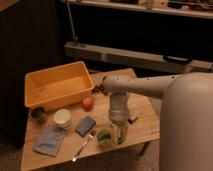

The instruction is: Place pepper in plastic cup

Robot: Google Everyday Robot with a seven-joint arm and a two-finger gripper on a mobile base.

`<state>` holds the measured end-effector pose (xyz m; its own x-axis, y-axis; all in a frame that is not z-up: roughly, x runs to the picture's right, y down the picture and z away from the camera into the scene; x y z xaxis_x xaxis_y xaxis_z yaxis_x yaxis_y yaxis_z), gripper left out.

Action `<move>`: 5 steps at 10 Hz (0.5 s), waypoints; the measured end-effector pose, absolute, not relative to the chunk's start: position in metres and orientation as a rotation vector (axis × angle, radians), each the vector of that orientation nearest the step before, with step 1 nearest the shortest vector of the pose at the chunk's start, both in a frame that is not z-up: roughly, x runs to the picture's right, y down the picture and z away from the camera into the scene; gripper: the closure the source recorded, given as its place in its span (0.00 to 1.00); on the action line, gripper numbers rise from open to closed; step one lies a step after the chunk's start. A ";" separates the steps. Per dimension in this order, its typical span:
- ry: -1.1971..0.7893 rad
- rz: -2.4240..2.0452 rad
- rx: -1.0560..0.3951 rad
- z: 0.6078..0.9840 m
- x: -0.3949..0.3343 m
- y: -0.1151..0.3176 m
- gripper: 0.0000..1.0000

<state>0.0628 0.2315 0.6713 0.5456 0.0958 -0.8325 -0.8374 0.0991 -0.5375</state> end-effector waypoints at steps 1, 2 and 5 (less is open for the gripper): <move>0.731 0.788 -1.289 0.672 0.061 0.229 0.92; 0.730 0.790 -1.284 0.671 0.060 0.226 0.86; 0.733 0.788 -1.269 0.670 0.057 0.220 0.56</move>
